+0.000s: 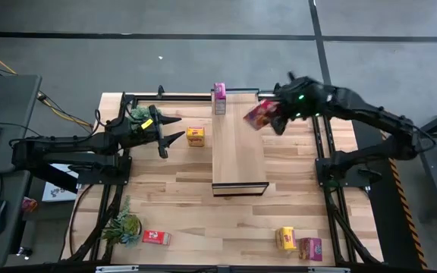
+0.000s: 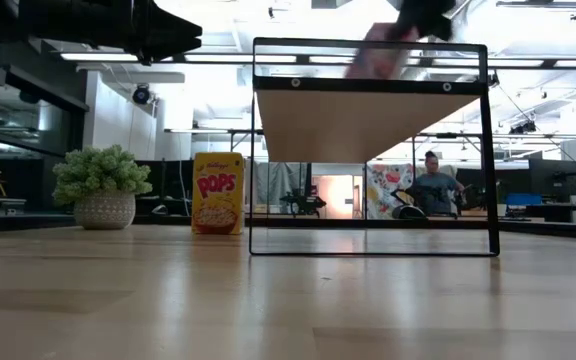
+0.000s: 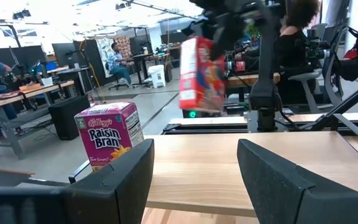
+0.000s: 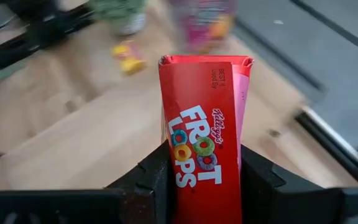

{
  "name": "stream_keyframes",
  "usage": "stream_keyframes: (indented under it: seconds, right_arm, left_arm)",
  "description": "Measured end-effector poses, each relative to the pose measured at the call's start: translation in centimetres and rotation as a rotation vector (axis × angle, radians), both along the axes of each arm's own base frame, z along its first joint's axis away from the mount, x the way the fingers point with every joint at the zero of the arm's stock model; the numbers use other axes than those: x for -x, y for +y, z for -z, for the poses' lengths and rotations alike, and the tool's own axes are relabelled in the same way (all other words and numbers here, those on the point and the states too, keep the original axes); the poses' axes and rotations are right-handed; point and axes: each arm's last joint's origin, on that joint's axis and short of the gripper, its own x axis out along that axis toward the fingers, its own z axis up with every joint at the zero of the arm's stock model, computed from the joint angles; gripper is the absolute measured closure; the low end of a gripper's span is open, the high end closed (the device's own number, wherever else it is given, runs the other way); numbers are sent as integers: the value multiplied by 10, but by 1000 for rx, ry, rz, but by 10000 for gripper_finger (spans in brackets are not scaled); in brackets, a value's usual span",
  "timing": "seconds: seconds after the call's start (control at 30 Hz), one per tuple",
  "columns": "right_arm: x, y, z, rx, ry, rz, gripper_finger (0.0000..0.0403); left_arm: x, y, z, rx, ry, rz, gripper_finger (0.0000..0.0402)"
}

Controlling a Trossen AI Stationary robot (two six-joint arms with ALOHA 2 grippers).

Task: Stack cereal on shelf
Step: Put the top red cereal box on the shelf

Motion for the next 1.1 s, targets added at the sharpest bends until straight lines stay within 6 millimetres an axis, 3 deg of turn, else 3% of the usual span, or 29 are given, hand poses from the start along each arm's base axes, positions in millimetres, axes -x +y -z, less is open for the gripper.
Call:
stream_keyframes:
  seconds: [0.2, 0.53, 0.77, 1.1]
  right_arm:
    - [-54, 16, -3, 91, 77, -51, 281]
    - [-125, 0, 12, 150, 239, -107, 281]
    - [-147, -13, 17, 137, 303, -97, 281]
    - [-152, -18, 22, 120, 311, -97, 281]
  left_arm:
    - [0, 0, 0, 8, -1, 0, 179]
    - [0, 0, 0, 11, 1, 1, 179]
    - [0, 0, 0, 11, 1, 1, 179]
    - [0, 0, 0, 11, 2, 1, 179]
